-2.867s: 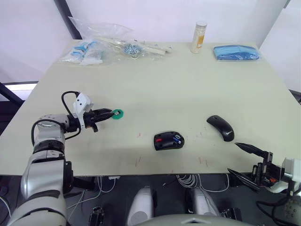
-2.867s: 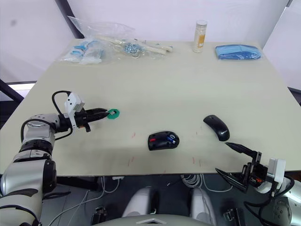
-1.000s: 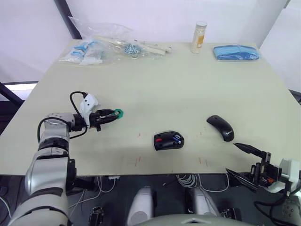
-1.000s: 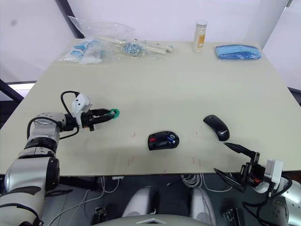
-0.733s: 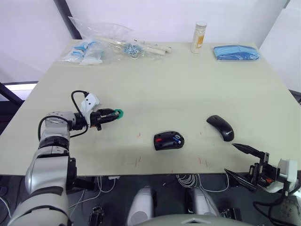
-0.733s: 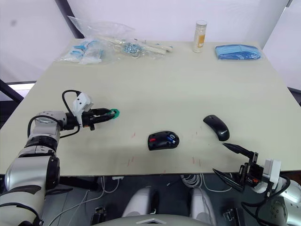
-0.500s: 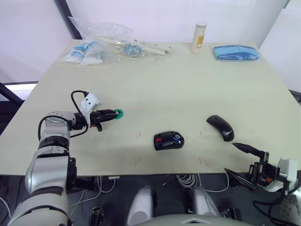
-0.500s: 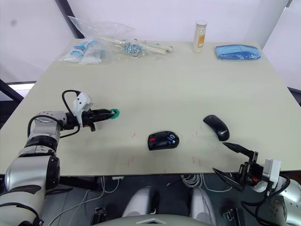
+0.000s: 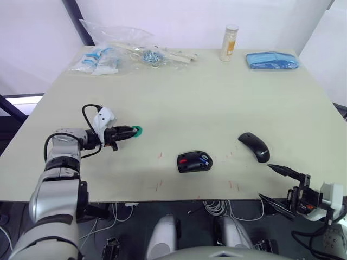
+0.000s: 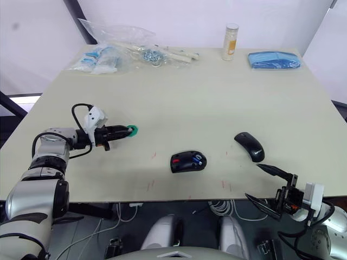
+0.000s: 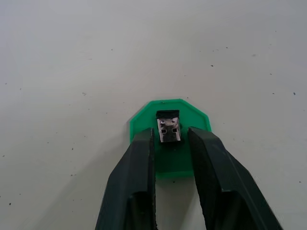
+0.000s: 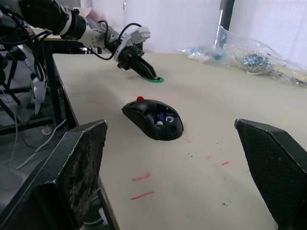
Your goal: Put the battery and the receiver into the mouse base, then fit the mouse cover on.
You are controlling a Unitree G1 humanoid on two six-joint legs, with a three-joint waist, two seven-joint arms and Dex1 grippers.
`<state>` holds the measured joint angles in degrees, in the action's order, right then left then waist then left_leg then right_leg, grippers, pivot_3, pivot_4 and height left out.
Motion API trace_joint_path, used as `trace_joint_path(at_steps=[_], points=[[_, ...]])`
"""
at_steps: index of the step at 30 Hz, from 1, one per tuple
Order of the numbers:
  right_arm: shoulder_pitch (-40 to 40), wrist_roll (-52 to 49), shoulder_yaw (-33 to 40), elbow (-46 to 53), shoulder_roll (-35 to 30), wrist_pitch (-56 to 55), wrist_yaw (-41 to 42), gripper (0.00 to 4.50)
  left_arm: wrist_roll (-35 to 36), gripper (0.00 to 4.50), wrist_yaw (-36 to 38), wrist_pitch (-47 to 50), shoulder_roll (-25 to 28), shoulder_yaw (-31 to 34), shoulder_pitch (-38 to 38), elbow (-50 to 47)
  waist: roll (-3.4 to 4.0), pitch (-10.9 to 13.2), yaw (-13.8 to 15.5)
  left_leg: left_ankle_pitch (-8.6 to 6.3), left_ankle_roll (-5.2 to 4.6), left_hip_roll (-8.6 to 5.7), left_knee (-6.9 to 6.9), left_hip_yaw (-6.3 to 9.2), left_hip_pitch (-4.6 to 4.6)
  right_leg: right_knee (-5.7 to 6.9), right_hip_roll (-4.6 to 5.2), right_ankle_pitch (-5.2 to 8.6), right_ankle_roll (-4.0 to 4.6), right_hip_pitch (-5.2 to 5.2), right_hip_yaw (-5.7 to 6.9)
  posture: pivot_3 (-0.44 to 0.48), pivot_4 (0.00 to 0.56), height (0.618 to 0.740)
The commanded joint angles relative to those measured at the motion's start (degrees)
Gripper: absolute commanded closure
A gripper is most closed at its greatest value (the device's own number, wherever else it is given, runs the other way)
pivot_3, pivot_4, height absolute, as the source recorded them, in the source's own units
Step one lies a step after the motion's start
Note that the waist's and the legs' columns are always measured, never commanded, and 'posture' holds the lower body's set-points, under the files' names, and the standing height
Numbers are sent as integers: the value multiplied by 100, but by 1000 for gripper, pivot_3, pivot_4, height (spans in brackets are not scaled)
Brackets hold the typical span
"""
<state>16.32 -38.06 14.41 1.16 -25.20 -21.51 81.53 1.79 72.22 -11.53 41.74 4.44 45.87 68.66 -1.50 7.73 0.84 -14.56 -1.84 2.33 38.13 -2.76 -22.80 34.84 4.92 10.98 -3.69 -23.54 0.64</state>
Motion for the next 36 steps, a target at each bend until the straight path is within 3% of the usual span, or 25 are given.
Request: trace_joint_path(at_steps=[1,12,22,33,36], points=[[-21,-77,59,62,13,-91,-11,0,-54,4444,-38,54,10,-47,-22,-30,0,0,2,0,0,0,0,0,0,0,0,0,0,0,0,0,150,740],[21,-111,30,151,20,-63,16,0,27,4444,88,37,56,2,-31,-108,0,0,2,0,0,0,0,1,0,0,0,0,0,0,0,0,150,740],[32,-224,-53,688,-116,268,-100,0,321,4444,874,-55,111,52,62,-726,-4,3,1,0,0,1,2,2,-8,-1,1,-10,17,-4,0,0,150,740],[-324,-606,-217,1830,-506,1661,-1017,0,755,4444,1699,566,-159,-330,-180,-2785,-6,9,3,0,-1,0,7,2,-12,-2,1,-11,19,-4,-2,0,150,740],[-517,-762,-268,2176,-656,2407,-1682,0,856,4444,1872,723,-207,-514,-252,-3405,-6,11,1,0,-1,0,7,2,-13,-2,0,-11,19,-4,-2,0,150,740]])
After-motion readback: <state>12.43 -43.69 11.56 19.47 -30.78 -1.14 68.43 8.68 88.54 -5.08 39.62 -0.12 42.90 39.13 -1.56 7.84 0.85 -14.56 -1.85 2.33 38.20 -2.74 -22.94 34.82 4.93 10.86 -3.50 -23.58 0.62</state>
